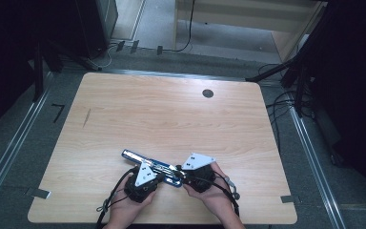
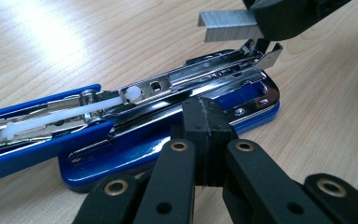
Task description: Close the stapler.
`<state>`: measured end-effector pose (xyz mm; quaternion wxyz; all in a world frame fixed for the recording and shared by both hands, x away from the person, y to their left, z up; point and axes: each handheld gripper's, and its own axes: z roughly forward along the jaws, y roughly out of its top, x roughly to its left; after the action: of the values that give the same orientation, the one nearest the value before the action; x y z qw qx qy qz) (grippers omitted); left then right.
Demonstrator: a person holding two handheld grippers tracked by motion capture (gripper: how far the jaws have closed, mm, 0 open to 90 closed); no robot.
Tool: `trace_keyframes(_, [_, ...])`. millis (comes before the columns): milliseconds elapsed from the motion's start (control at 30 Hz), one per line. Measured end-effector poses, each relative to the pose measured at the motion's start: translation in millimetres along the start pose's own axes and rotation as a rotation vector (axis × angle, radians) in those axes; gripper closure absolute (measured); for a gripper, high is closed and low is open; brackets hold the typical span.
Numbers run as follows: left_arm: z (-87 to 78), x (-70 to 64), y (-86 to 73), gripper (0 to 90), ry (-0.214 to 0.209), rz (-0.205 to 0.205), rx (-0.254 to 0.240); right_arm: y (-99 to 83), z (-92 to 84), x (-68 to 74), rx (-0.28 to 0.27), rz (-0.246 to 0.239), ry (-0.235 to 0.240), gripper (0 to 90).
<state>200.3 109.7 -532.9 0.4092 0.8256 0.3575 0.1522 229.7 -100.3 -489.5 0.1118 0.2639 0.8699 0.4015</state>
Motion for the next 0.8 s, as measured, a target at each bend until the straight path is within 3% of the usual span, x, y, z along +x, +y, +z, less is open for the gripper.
trace_keyframes(800, [0.1, 0.4, 0.0, 90.0, -0.003, -0.003, -0.001, 4.2, 15.0, -0.7, 0.080, -0.048, 0.034, 79.7])
